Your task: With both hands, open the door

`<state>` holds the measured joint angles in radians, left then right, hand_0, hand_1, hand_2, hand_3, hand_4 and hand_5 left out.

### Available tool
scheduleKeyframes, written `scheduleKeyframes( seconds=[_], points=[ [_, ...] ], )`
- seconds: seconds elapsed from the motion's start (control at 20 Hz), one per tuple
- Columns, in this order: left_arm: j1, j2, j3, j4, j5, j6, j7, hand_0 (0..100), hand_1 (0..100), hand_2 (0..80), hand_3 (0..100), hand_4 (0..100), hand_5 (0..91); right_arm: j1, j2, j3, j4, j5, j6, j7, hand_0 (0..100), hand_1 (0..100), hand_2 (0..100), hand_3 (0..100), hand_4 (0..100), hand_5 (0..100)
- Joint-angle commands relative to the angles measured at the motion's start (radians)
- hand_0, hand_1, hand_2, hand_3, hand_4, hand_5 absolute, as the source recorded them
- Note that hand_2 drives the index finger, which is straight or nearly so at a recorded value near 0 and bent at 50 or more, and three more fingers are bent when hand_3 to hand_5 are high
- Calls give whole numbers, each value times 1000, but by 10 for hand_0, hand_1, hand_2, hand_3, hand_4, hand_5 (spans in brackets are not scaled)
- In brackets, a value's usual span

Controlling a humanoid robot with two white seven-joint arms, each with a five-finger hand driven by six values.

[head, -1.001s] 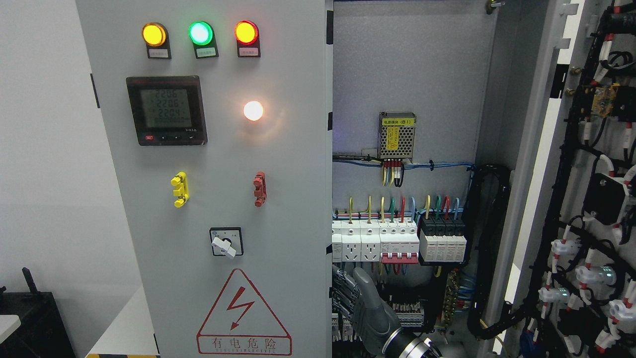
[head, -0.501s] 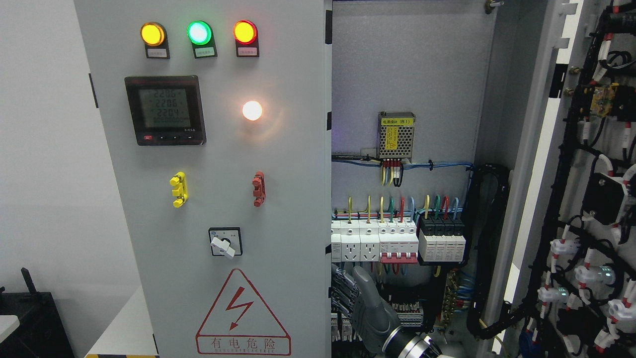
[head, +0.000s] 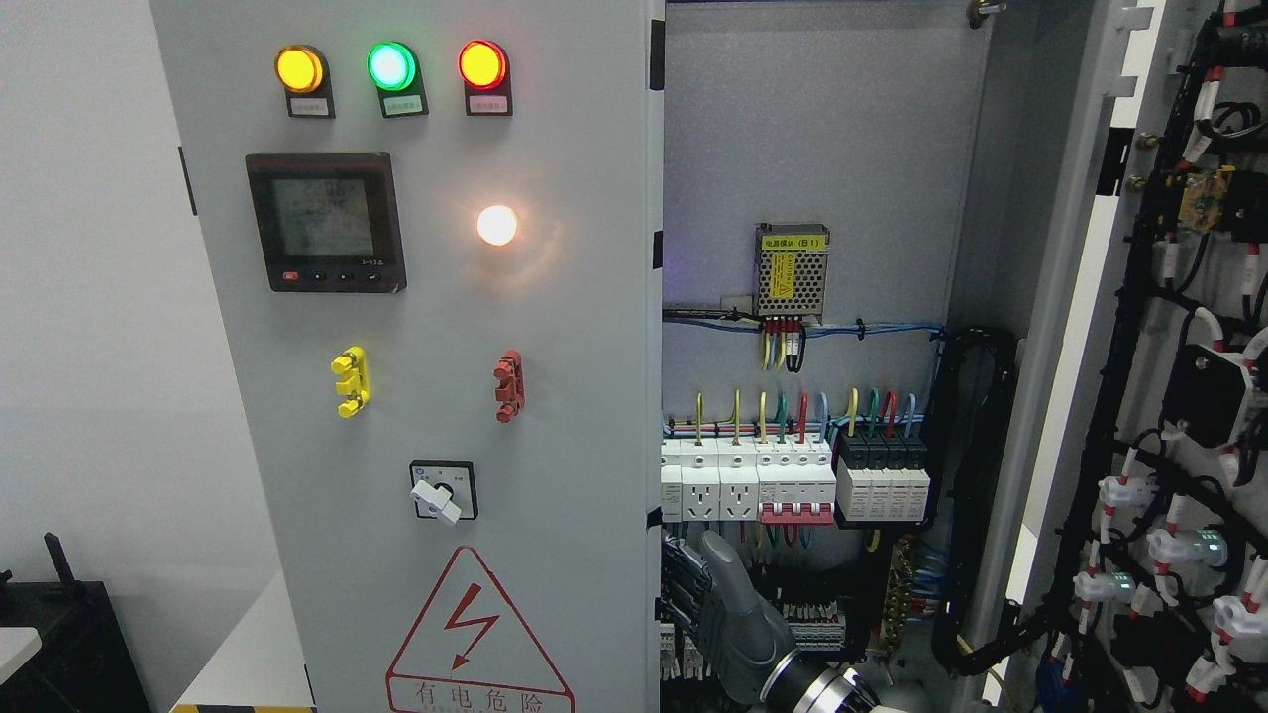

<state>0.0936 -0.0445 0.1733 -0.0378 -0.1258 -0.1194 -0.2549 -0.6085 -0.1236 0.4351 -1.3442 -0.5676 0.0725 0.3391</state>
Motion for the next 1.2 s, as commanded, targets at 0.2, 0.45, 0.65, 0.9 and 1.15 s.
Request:
scheduleKeyframes(
  seconds=[0.2, 0.45, 0.65, 0.9, 1.15],
  points=[
    [0, 0, 0, 0, 0, 0, 0, 0, 0, 0, 0, 43, 0, 12, -1, 2, -12, 0, -3, 32, 0, 0, 0, 0, 0, 0],
    [0, 0, 0, 0, 0, 0, 0, 0, 0, 0, 0, 43, 0, 13, -1, 11, -29, -2, -5, 49, 0, 0, 0, 0, 0, 0],
    [0, 0, 0, -1, 0, 0, 0, 0, 0, 0, 0, 43, 0, 15, 1, 13, -32, -2, -5, 69, 0, 0, 0, 0, 0, 0],
    [0, 0, 0, -1, 0, 0, 0, 0, 0, 0, 0, 43, 0, 19, -1, 11, -43, -2, -4, 101, 0, 0, 0, 0, 0, 0],
    [0, 0, 0, 0, 0, 0, 0, 0, 0, 0, 0, 43, 0, 21, -1, 11, -49, -3, -3, 106, 0, 0, 0, 0, 0, 0]
  ],
)
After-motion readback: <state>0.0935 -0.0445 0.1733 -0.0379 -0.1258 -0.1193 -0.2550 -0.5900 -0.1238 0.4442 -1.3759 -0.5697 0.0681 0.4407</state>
